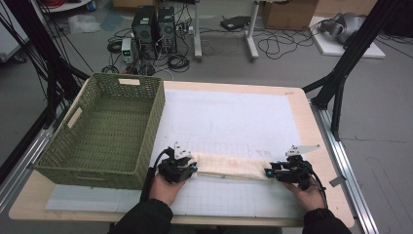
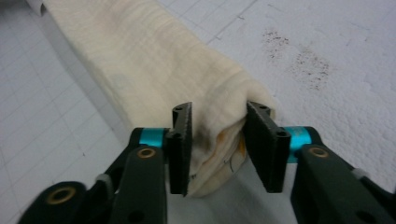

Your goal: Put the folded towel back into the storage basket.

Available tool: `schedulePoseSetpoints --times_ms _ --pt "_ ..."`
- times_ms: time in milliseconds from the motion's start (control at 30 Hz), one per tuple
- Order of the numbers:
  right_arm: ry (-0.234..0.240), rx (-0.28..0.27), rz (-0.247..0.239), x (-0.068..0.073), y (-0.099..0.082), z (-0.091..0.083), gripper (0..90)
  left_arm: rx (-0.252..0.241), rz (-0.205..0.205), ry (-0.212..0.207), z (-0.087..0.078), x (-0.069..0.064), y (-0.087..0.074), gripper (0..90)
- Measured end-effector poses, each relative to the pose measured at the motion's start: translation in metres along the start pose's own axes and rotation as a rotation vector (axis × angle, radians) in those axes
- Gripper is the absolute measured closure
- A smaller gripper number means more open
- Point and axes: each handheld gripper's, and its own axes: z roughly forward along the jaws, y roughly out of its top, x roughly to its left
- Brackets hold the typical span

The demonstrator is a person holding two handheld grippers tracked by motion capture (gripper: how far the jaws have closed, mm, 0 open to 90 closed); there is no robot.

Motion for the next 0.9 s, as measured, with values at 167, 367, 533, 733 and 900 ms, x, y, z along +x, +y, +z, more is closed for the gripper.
schedulePoseSetpoints --times_ms 167,367,533,733,900 --pt "0.027 0.022 -0.035 0.001 0.005 0.002 79.2 -0.009 0.001 0.025 -0.005 0.000 -0.001 82.3" --pt "0.000 0.027 -0.089 0.004 0.020 0.008 80.3 -0.049 0.018 0.094 -0.017 -0.002 -0.004 82.9" --pt "-0.019 0.023 -0.119 0.004 0.035 0.020 79.6 -0.030 -0.006 0.097 -0.020 0.006 -0.009 82.6" --pt "-0.026 -0.018 -0.037 -0.007 0.030 0.016 46.9 -0.098 0.007 0.107 -0.028 0.007 -0.008 66.7" --pt "-0.059 -0.077 -0.074 0.004 0.035 0.003 47.5 -0.150 0.039 0.083 -0.035 0.002 0.004 62.4"
